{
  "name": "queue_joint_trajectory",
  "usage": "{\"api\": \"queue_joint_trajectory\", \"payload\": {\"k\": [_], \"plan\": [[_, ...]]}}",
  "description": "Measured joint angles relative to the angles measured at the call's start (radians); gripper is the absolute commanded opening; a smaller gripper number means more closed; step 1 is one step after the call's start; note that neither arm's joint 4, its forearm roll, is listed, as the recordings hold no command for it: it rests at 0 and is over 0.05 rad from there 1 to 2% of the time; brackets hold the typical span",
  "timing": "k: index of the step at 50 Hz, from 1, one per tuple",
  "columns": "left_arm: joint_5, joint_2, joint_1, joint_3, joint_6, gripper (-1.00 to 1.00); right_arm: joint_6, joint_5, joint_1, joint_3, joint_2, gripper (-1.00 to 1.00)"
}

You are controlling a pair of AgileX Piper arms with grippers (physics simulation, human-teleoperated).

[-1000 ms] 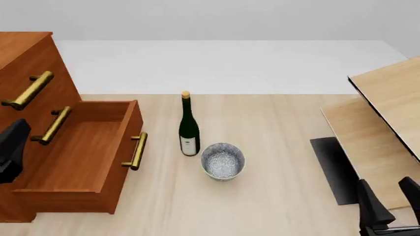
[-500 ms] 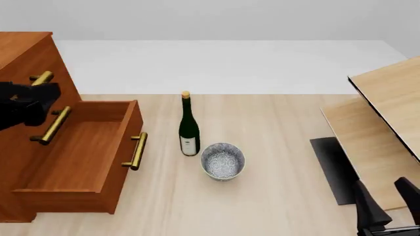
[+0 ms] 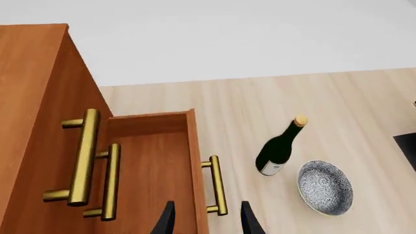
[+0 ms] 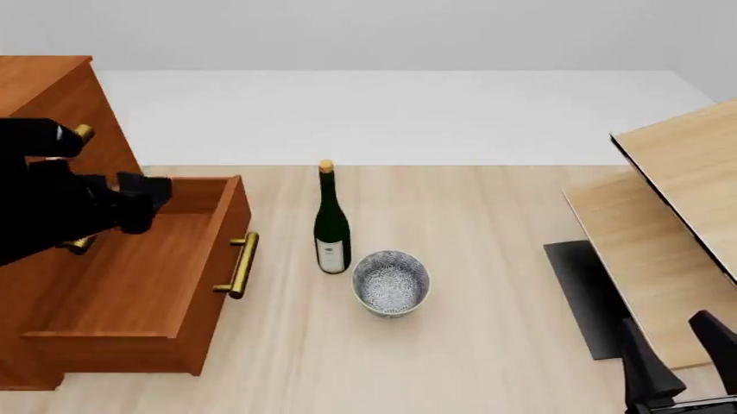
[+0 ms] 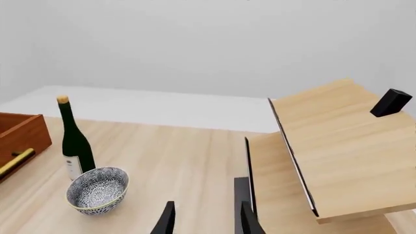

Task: Put the wine bottle in the bottom drawer of the cabinet.

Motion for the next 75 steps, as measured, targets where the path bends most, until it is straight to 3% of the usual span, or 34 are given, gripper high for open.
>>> {"api": "queue_joint_trajectory", "payload": {"k": [40,75], "plan": [[-0.203,0.111,-0.024,0.202,-0.022,1.0,-0.007,0.005,-0.013,0.0,0.0,1.0],[-0.328,0.185,-0.043,0.301,-0.048,1.0,-0.008,0.008,-0.016,0.0,0.0,1.0]]}}
